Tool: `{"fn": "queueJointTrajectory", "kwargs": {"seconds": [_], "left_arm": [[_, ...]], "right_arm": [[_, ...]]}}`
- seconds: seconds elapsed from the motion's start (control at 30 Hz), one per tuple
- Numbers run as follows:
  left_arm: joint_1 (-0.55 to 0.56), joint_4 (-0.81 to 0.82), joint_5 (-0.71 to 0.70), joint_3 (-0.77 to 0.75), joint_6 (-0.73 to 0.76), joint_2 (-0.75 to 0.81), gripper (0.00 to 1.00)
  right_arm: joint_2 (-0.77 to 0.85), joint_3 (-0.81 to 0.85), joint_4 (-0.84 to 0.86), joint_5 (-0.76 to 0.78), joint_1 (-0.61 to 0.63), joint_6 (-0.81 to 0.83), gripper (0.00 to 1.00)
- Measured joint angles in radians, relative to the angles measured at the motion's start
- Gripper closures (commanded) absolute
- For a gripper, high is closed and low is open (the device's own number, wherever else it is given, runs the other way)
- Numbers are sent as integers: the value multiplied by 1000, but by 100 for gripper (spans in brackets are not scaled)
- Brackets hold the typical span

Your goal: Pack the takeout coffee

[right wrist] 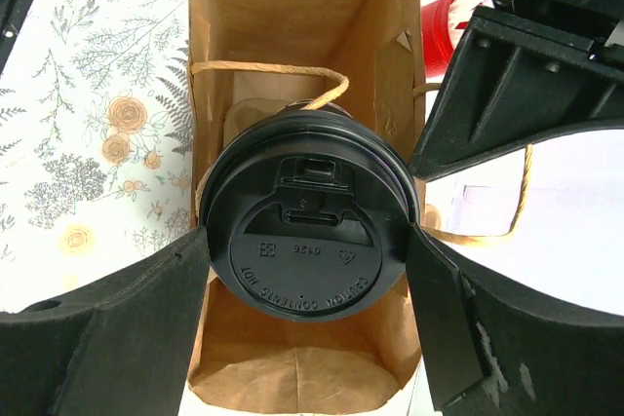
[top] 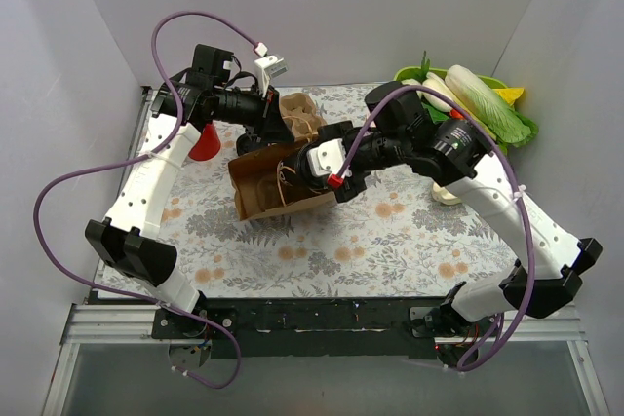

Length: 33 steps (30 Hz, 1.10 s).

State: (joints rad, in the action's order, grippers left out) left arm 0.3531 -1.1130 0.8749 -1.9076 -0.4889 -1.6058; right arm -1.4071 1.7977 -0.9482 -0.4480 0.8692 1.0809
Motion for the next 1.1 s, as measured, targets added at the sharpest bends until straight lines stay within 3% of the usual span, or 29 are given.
{"fn": "queueJointTrajectory", "kwargs": {"seconds": [0.63,1.0,1.03,1.1], "left_arm": [[1,44,10,69,-32,33,99],[1,48,37,69,-49,34,95],[1,49,39,69,-51,34,94],[1,53,46,69,-60,34,76]], "right_arm": [[116,21,-18,14,-7,0,99],[12,-42,-11,5,-10,15,99],[-3,-48,-6,13,-8,15,99],[-27,-66,20,36,-3,15,99]]}}
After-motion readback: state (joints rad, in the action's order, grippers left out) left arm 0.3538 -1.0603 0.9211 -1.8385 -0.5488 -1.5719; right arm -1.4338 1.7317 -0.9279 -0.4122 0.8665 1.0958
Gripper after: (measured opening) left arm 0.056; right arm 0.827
